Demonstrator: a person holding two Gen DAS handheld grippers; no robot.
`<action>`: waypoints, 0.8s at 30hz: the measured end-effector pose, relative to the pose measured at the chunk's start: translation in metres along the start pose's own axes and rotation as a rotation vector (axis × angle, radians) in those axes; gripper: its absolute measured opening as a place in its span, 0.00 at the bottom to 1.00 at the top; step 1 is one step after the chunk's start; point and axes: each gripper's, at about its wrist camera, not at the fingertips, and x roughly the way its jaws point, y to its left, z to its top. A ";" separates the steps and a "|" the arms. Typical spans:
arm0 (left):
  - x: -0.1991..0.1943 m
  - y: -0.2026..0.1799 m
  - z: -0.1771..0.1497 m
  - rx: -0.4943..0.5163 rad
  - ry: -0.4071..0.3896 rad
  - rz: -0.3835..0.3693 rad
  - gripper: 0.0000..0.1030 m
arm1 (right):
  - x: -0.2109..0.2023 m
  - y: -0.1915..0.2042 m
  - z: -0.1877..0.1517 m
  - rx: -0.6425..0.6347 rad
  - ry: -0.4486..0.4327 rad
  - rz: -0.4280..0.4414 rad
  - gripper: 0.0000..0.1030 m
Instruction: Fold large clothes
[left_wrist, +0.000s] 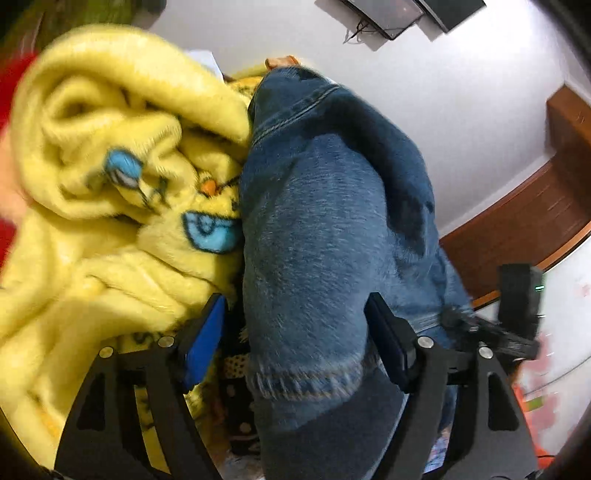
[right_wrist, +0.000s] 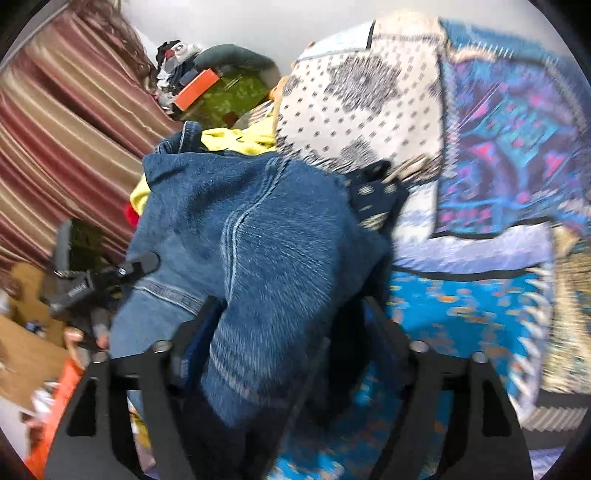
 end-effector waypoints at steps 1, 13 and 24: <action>-0.006 -0.009 -0.001 0.032 -0.008 0.050 0.73 | -0.003 0.000 0.001 -0.013 -0.003 -0.020 0.74; -0.046 -0.123 -0.050 0.539 -0.077 0.386 0.78 | -0.022 0.087 -0.008 -0.383 -0.196 -0.258 0.74; -0.043 -0.110 -0.088 0.570 -0.085 0.533 0.87 | -0.005 0.070 -0.058 -0.483 -0.091 -0.371 0.74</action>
